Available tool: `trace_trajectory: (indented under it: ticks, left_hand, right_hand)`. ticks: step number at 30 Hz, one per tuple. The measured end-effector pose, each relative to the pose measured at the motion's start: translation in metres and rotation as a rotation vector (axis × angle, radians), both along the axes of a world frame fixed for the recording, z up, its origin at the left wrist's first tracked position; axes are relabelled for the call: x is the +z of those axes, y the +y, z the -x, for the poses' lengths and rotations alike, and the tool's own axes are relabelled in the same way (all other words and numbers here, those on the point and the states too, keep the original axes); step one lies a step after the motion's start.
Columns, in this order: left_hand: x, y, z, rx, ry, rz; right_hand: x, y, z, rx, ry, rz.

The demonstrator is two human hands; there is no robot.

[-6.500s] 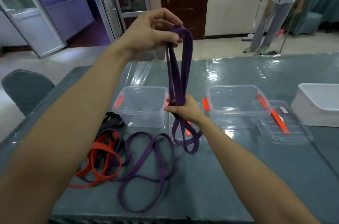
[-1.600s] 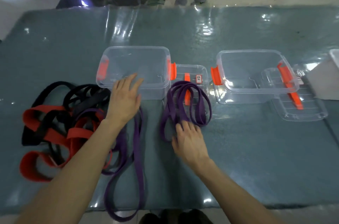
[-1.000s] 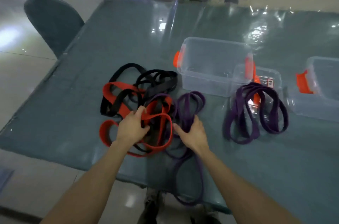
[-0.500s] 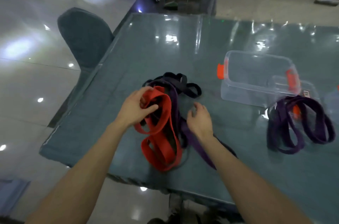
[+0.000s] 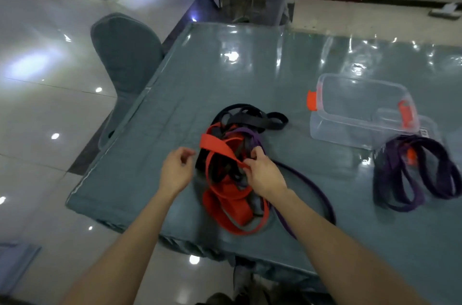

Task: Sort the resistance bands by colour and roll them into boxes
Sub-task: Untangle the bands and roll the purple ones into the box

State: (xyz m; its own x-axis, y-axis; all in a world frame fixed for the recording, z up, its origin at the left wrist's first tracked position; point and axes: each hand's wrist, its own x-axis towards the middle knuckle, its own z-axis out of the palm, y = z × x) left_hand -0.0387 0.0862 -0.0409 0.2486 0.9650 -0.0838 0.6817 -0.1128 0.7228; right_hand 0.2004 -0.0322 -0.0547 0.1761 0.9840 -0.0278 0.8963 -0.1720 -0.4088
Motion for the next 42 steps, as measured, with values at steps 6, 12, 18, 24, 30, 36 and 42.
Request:
trace_trajectory:
  ticks: [6, 12, 18, 24, 30, 36, 42]
  left_hand:
    - [0.014, 0.011, -0.063, -0.228, -0.06, 0.258]
    - [0.008, -0.031, -0.092, -0.843, 0.557, 0.213]
    - [0.023, -0.015, -0.039, -0.433, 0.781, 0.154]
    - [0.021, -0.015, 0.019, -0.145, 0.802, 0.177]
    - [0.009, -0.017, 0.041, 0.067, 0.64, 0.304]
    - [0.026, -0.04, -0.006, -0.049, 0.469, -0.052]
    - [0.0, -0.098, -0.081, -0.636, 0.567, 0.231]
  right_hand:
    - [-0.013, -0.07, -0.044, -0.304, 0.139, -0.097]
    - [0.015, -0.1, -0.087, -0.214, 0.456, 0.111]
    - [0.008, -0.081, -0.093, -0.52, 0.59, 0.072]
    - [-0.008, -0.04, -0.093, -0.61, 0.841, 0.189]
    - [-0.021, -0.039, -0.095, -0.428, 0.87, 0.261]
    - [0.015, -0.047, -0.114, -0.336, 1.011, 0.162]
    - [0.065, -0.034, -0.13, -0.273, 0.912, 0.075]
